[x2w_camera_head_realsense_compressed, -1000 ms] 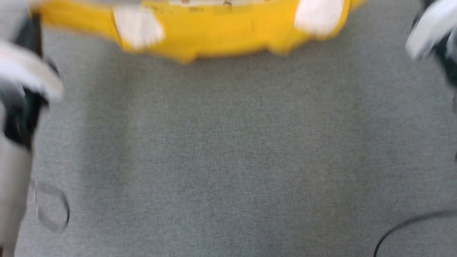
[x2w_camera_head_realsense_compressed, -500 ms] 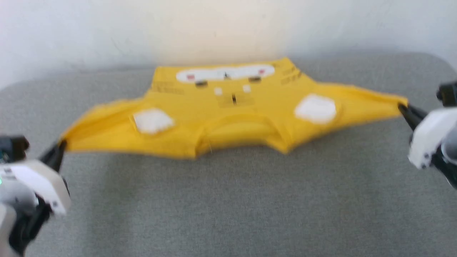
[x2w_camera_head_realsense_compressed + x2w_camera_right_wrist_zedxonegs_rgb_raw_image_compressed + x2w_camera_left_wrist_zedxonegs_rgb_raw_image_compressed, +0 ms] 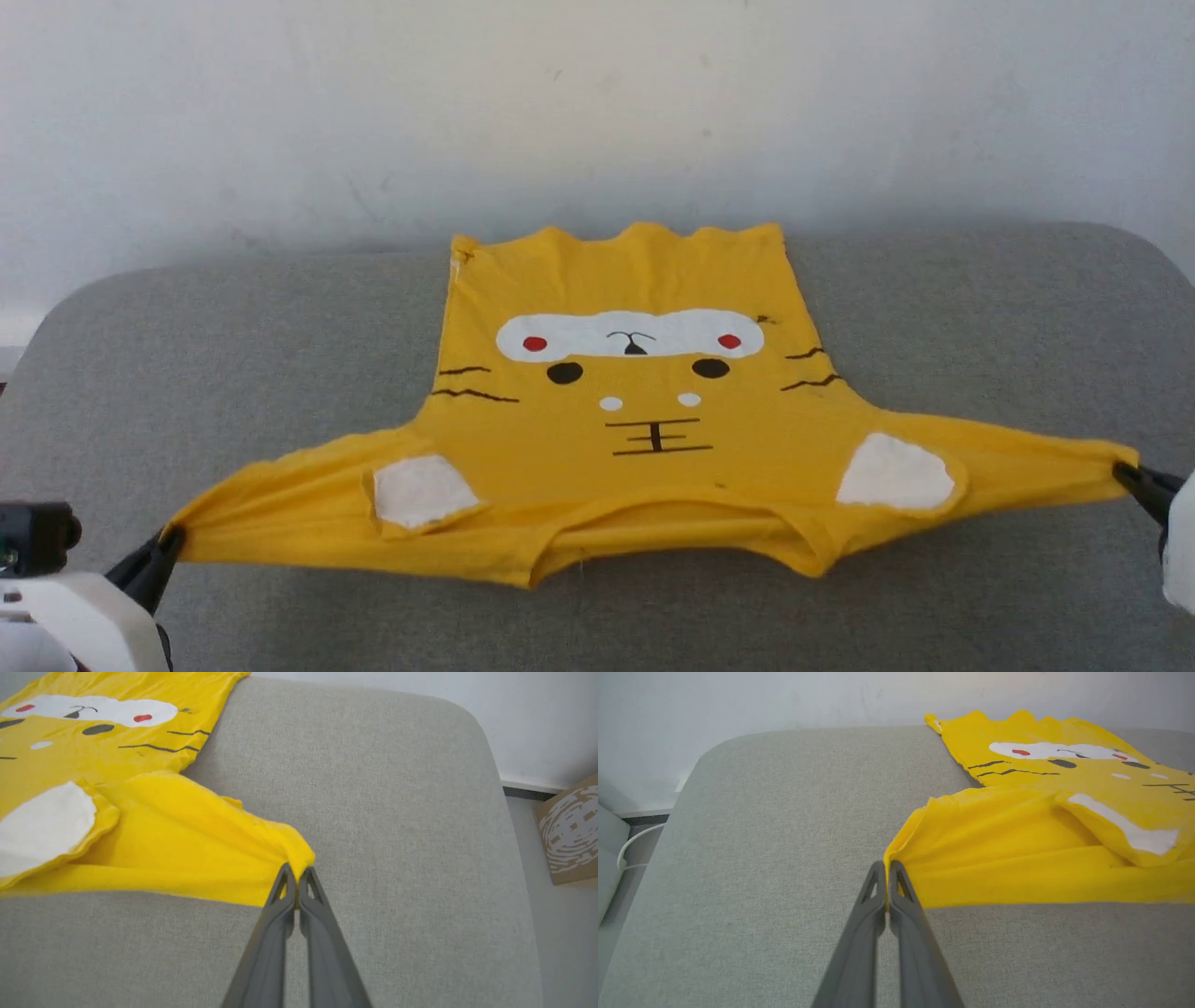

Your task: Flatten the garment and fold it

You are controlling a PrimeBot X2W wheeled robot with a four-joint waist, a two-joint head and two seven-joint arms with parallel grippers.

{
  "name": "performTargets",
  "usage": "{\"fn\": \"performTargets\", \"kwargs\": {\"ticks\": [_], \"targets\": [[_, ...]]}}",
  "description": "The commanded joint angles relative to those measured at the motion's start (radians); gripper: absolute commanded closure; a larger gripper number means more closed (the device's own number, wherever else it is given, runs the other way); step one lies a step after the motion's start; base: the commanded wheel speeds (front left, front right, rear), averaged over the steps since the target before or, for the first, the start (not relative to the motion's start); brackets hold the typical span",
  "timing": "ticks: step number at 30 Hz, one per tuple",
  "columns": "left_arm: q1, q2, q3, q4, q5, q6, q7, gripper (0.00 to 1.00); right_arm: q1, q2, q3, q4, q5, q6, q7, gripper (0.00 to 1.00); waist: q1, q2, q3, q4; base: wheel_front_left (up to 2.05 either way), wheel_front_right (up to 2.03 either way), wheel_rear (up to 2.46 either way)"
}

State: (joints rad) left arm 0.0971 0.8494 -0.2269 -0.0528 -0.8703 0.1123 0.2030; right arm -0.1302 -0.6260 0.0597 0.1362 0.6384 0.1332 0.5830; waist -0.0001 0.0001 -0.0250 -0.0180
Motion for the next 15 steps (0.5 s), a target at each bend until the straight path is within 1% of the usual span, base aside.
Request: {"fn": "performTargets", "kwargs": {"ticks": [1,4,7,9,10,11,13,15], "targets": [[0.035,0.018,0.013,-0.016,-0.010,0.015,0.004,1.00,0.047,0.007,-0.038,-0.037,-0.008,-0.002,0.041,1.00,0.0001,-0.0001,-0.001,0.008,0.00,0.00,0.00],[0.093,0.025,0.007,-0.071,-0.030,0.023,0.029,1.00,0.150,0.032,-0.101,-0.127,-0.016,-0.002,0.140,1.00,0.0001,-0.0001,0.014,0.016,0.00,0.00,0.00],[0.125,0.007,-0.019,-0.118,-0.050,0.024,0.052,1.00,0.241,0.056,-0.144,-0.184,-0.038,-0.002,0.200,1.00,0.0001,-0.0001,0.035,0.028,0.00,0.00,0.00],[0.134,0.000,-0.055,-0.146,-0.034,0.009,0.059,1.00,0.286,0.078,-0.158,-0.208,-0.046,-0.002,0.235,1.00,0.0001,-0.0001,0.048,0.033,0.00,0.00,0.00],[0.135,-0.004,-0.080,-0.160,-0.024,-0.011,0.061,1.00,0.304,0.087,-0.162,-0.217,-0.053,-0.002,0.246,1.00,0.0001,-0.0001,0.055,0.035,0.00,0.00,0.00],[0.137,-0.018,-0.097,-0.165,-0.024,-0.018,0.061,1.00,0.319,0.094,-0.163,-0.222,-0.062,-0.002,0.255,1.00,0.0001,-0.0001,0.062,0.038,0.00,0.00,0.00],[0.134,-0.039,-0.132,-0.167,-0.012,-0.028,0.066,1.00,0.352,0.096,-0.155,-0.224,-0.085,-0.002,0.280,1.00,0.0001,-0.0001,0.077,0.045,0.00,0.00,0.00],[0.128,-0.052,-0.164,-0.160,0.009,-0.028,0.076,1.00,0.368,0.098,-0.151,-0.226,-0.099,-0.002,0.289,1.00,0.0001,-0.0001,0.091,0.053,0.00,0.00,0.00]]}}
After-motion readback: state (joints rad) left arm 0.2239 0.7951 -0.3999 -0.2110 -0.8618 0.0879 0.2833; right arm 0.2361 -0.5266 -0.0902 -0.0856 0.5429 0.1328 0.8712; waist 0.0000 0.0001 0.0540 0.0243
